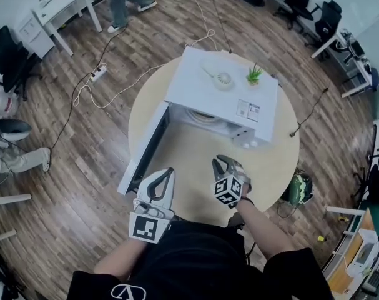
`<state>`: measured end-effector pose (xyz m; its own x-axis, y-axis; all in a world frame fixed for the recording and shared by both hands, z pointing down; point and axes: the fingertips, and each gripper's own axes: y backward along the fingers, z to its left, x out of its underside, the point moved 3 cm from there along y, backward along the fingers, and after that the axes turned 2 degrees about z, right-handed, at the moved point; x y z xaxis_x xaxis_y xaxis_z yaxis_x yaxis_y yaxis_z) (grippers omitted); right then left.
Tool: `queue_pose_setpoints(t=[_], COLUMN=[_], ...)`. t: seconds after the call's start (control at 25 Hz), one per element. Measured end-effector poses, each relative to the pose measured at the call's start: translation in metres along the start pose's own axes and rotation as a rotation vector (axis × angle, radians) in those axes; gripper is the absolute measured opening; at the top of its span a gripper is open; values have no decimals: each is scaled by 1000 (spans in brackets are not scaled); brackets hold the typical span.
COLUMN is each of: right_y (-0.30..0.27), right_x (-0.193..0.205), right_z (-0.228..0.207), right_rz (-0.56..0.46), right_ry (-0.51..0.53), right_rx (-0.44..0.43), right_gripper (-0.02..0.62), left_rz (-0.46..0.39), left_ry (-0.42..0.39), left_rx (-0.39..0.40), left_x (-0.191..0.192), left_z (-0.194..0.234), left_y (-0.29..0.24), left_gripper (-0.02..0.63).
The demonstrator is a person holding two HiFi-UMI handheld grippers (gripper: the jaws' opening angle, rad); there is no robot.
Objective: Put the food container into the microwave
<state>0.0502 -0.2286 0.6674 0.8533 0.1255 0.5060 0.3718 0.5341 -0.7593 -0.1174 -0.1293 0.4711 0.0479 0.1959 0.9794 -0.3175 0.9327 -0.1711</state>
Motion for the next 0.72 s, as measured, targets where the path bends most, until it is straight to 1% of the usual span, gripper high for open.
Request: queue_pose_setpoints(t=[0.08,0.16,0.24,0.32,0.4,0.52,0.6,0.72], right_y=[29,57,84,113,145,193,223,254], right_x=[-1,-8,-21,-39,-60,-87,-98,-106], right_z=[12,18,17,10,-2,-26,-40,-59], right_rz=[-32,-84,-172,-289,-415,-595,-676,-765], right_ry=[-60,-159,-282,-367,-374,-383,-399,-388], right_rx=[-25,-54,-80,-87,-49,45,99,171], right_gripper=[51,28,15,9,9,9,9,9], left_rz=[-15,-29,-45,-61,-76,-107,-125,-148], left_ry=[-9,-19,-28,-40,-55,-72,-75,-75], left_rx=[26,51,72,90,106,128,139,153], left_x=[-8,-15,-23,-30,-38,-52,-61,-73], left_z=[-4,-9,-14,-19,-23,-30,-34,-37], left_y=[-7,-13,-19,-23,-27,-32,-33,-35], left_gripper=[0,0,0,0,0,0,0,0])
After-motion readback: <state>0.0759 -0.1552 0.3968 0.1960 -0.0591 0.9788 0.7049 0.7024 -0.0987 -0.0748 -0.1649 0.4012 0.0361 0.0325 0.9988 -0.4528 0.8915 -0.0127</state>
